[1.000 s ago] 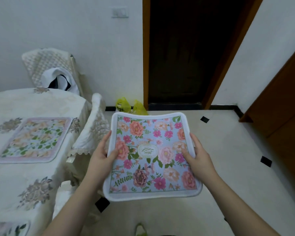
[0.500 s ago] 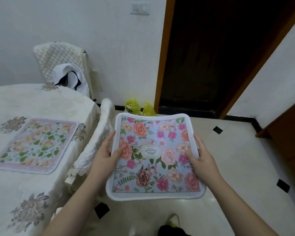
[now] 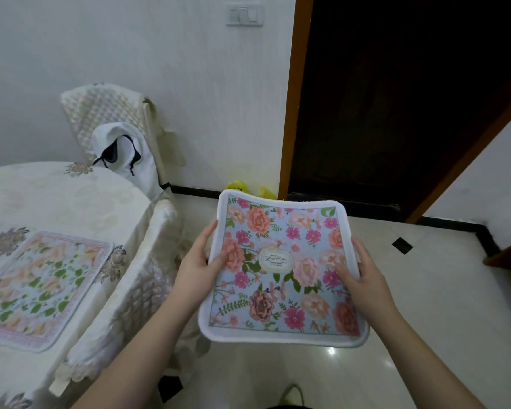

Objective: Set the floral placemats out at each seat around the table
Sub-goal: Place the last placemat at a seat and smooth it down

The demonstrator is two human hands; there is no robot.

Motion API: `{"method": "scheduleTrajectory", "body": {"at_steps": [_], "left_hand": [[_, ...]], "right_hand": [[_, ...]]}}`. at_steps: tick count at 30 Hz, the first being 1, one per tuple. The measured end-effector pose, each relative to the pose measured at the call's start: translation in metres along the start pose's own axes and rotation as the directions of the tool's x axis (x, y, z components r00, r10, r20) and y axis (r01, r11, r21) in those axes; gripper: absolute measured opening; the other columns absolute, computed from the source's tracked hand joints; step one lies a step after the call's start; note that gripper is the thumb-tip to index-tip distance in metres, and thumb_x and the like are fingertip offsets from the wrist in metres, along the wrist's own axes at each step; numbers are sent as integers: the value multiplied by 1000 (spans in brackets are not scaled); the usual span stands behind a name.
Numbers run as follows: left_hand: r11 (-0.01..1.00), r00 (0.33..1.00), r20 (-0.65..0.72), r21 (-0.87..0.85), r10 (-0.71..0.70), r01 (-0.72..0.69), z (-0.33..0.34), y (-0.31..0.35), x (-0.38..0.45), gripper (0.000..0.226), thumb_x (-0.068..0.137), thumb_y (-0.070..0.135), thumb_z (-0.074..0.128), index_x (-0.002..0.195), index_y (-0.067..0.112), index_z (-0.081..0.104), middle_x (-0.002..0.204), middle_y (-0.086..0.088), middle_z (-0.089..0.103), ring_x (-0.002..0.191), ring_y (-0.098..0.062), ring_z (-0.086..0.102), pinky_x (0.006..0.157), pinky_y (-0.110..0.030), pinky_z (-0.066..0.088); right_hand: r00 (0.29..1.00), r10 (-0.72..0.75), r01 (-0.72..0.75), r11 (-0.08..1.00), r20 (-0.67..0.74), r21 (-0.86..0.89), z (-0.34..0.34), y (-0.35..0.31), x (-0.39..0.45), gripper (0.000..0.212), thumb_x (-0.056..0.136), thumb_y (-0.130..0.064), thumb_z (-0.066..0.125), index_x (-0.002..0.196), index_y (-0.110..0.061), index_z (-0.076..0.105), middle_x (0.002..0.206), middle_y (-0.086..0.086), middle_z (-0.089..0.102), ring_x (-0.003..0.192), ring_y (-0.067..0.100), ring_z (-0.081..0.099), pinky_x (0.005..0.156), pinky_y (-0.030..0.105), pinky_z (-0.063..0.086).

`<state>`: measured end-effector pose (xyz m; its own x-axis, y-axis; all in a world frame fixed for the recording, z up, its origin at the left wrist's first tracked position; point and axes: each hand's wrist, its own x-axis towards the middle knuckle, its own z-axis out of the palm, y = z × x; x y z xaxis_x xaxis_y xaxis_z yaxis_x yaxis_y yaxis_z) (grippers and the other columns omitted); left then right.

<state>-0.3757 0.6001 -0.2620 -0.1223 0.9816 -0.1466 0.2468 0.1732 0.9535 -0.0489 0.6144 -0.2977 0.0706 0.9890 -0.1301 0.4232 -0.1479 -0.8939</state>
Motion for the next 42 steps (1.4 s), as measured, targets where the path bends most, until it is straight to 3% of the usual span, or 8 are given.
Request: {"method": "scheduleTrajectory", "body": {"at_steps": [4, 10, 15, 25, 28, 33, 36, 42], "left_hand": [[999, 999, -34, -34, -10, 9, 12, 7, 24, 63, 94, 35, 67, 141, 60, 33, 103, 13, 76, 80, -22, 77, 68, -43, 64], [999, 993, -115, -40, -7, 2, 4, 11, 64, 64, 93, 33, 67, 142, 58, 34, 107, 16, 74, 83, -19, 77, 71, -42, 63], [996, 985, -167, -89, -40, 25, -19, 3, 105, 62, 93, 34, 68, 138, 62, 35, 106, 11, 76, 81, -19, 77, 64, -34, 63], [985, 970, -223, -159, -99, 64, -89, -7, 196, 63, 94, 32, 66, 142, 57, 34, 98, 9, 78, 78, -22, 77, 63, -40, 63], [971, 968, -224, -231, -111, 58, -104, -6, 219, 62, 94, 27, 67, 142, 54, 38, 103, 8, 77, 80, -25, 77, 61, -39, 63], [980, 960, -269, -196, -78, 25, -119, -3, 255, 62, 93, 27, 67, 142, 53, 39, 104, 14, 76, 79, -20, 77, 59, -31, 62], [979, 955, -281, -200, -91, 35, -121, -3, 277, 61, 92, 32, 69, 140, 57, 39, 103, 15, 76, 79, -20, 77, 59, -32, 62], [976, 932, -325, -196, -158, 97, -112, -6, 324, 60, 93, 31, 68, 138, 59, 40, 102, 13, 76, 80, -22, 77, 61, -38, 63]], "right_hand": [[998, -42, 42, 999, 46, 0, -9, -4, 42, 58, 97, -31, 61, 146, -44, 33, 119, -15, 64, 99, 7, 67, 75, 25, 58], [990, -100, 98, 995, 104, 20, 3, -23, 101, 53, 97, -31, 61, 140, -49, 38, 115, -17, 67, 95, 2, 69, 76, 26, 60], [983, -117, 113, 993, 141, 31, 33, -43, 149, 57, 96, -32, 62, 131, -67, 34, 111, -30, 64, 95, -8, 65, 64, 8, 52], [970, -147, 144, 989, 192, 27, 108, -107, 244, 58, 94, -35, 63, 140, -54, 33, 113, -22, 65, 92, -9, 66, 58, 8, 51], [967, -144, 137, 990, 209, 44, 126, -118, 265, 59, 94, -34, 64, 142, -52, 33, 115, -21, 65, 94, -7, 66, 60, 10, 53], [963, -152, 147, 988, 223, 37, 145, -134, 303, 57, 95, -34, 64, 134, -62, 34, 116, -22, 65, 94, -7, 66, 60, 8, 52], [961, -140, 137, 990, 237, 29, 153, -138, 331, 57, 95, -35, 64, 138, -57, 33, 115, -22, 64, 93, -9, 66, 58, 9, 52], [938, -138, 136, 990, 318, 27, 163, -133, 396, 56, 96, -37, 62, 137, -59, 32, 114, -21, 65, 95, 0, 69, 67, 20, 59]]}}
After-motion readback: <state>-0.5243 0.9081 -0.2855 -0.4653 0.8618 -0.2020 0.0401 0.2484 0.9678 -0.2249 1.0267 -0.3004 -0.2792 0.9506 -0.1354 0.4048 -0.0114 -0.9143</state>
